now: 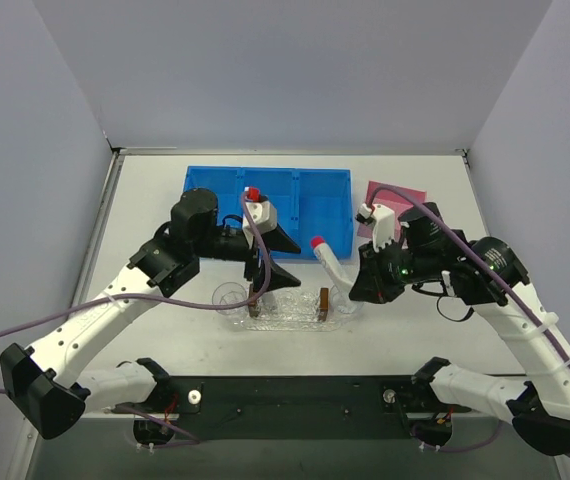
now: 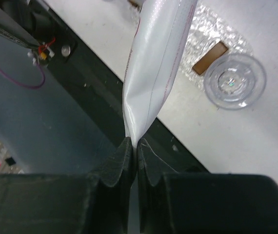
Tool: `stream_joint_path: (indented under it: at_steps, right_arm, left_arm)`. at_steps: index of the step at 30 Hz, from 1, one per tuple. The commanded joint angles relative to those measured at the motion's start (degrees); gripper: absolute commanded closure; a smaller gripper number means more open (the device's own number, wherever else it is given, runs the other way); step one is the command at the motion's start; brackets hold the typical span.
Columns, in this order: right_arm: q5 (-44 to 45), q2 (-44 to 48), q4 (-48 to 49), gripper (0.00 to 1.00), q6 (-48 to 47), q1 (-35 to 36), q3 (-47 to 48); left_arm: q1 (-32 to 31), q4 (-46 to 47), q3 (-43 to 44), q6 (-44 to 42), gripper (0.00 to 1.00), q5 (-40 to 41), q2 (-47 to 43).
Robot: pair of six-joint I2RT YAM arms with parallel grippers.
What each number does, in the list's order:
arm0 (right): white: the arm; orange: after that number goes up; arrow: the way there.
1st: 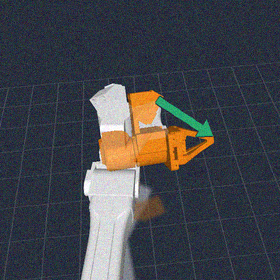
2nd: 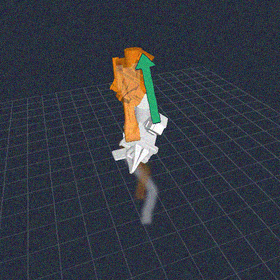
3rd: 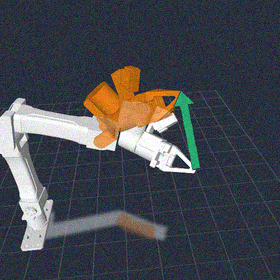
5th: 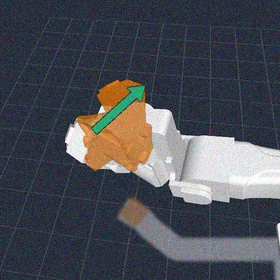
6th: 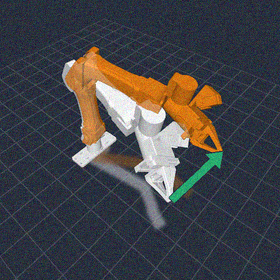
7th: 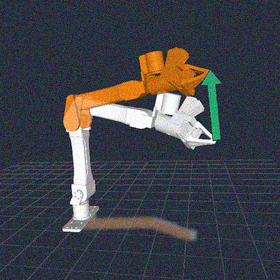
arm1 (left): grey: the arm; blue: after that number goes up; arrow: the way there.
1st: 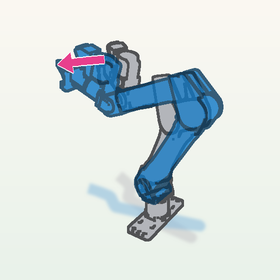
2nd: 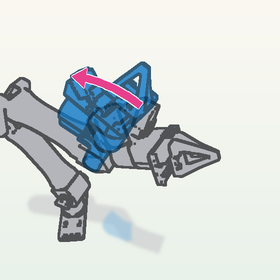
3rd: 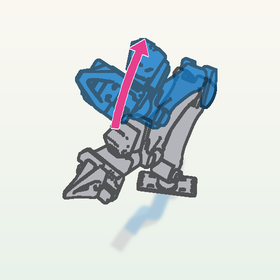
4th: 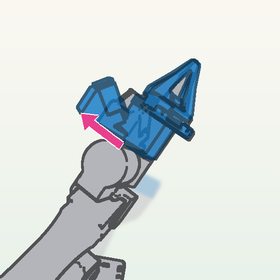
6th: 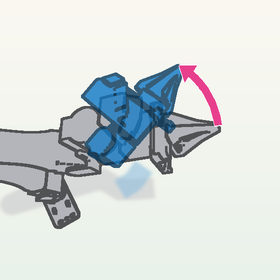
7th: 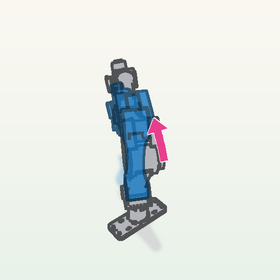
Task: Prepare toiletry sets of a toothbrush and toothpaste on the tray
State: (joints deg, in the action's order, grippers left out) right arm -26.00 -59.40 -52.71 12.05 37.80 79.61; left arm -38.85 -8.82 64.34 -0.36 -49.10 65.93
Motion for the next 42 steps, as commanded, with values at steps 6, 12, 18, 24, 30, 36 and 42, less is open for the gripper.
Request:
stream_joint_path:
  at_steps: [6, 12, 18, 24, 30, 36, 42]
  right_arm:
    - [-6.8, -2.3, -18.4, 1.00, -3.2, 4.0, 3.1]
    - [-10.6, -4.4, -20.5, 1.00, -3.2, 9.2, 3.0]
    - [-15.9, -5.6, -20.2, 1.00, -3.4, 10.4, 3.7]
    - [-19.8, -6.1, -18.4, 1.00, -3.8, 11.2, 2.7]
    - [-22.0, -5.8, -17.2, 1.00, -3.3, 11.8, 1.5]
    - [-23.9, -5.1, -15.6, 1.00, -2.2, 12.4, -0.4]
    - [-22.7, -4.8, -15.3, 1.00, -2.8, 12.7, -0.9]
  left_arm:
    - [-6.3, -7.8, -2.0, -4.9, 0.18, -10.7, 1.5]
    - [-9.3, -2.5, -4.0, -1.3, 0.17, -14.2, 3.7]
    - [-13.0, -1.7, -4.9, -0.3, 0.18, -15.3, 7.4]
    - [-15.7, 3.9, -6.7, 4.2, 0.17, -18.7, 9.9]
    - [-16.0, 10.5, -8.0, 8.4, 0.17, -18.3, 11.3]
    - [-15.9, 16.5, -10.6, 10.7, 0.17, -13.2, 10.1]
    - [-16.0, 19.4, -11.7, 14.1, 0.18, -15.5, 10.3]
